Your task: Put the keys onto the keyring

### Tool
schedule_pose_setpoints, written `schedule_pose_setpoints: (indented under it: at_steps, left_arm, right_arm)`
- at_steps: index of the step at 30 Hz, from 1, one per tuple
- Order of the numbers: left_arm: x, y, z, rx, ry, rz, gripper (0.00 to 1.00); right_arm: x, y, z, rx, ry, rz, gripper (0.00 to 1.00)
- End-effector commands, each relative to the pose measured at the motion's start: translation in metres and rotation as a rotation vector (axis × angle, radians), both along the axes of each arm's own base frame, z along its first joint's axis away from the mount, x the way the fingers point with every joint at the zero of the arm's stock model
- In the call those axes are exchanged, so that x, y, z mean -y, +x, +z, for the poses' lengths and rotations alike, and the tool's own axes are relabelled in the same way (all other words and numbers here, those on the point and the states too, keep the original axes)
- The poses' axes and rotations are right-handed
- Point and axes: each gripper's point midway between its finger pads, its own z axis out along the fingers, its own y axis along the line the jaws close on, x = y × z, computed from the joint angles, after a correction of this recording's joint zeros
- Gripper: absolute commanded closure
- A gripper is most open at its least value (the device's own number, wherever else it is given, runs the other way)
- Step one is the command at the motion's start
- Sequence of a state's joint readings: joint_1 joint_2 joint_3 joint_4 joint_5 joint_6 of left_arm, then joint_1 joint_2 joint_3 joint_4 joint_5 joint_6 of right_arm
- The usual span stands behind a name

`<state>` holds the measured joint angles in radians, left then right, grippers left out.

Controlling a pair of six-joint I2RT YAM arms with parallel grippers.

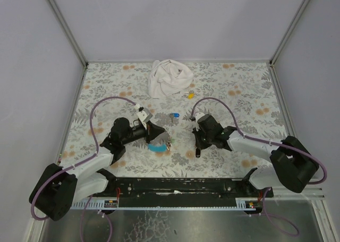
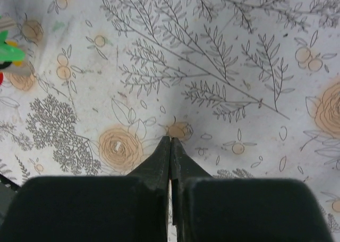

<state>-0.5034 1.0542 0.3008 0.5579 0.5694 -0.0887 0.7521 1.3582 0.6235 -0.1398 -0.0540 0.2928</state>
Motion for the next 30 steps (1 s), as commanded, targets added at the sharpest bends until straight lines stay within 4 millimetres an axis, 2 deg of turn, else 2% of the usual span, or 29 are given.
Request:
schedule_pose_setpoints:
  at_steps: [1, 7, 13, 15, 23, 28, 30]
  left_arm:
    - [0.008, 0.006, 0.03, 0.085, -0.048, -0.021, 1.0]
    - [0.007, 0.006, 0.031, 0.087, -0.05, -0.016, 1.0]
    - [0.007, 0.006, 0.029, 0.086, -0.051, -0.014, 1.0]
    - [0.008, 0.006, 0.029, 0.082, -0.049, -0.02, 1.0]
    - [0.008, 0.007, 0.027, 0.078, -0.043, -0.019, 1.0]
    - [0.008, 0.007, 0.027, 0.076, -0.045, -0.019, 1.0]
    - [0.008, 0.007, 0.026, 0.074, -0.043, -0.019, 1.0]
  right_arm:
    - [-0.013, 0.023, 0.009, 0.082, 0.012, -0.031, 0.97]
    - [-0.016, 0.026, 0.009, 0.098, 0.013, -0.019, 0.9]
    - [-0.019, 0.025, 0.03, 0.117, 0.047, -0.003, 0.67]
    - [-0.018, 0.024, 0.036, 0.124, 0.051, 0.0, 0.63]
    - [-0.006, 0.016, 0.039, 0.097, -0.002, 0.012, 0.61]
    - [-0.009, 0.009, 0.041, 0.056, 0.022, -0.007, 0.59]
    - [-0.004, 0.01, 0.04, 0.063, 0.003, -0.019, 0.58]
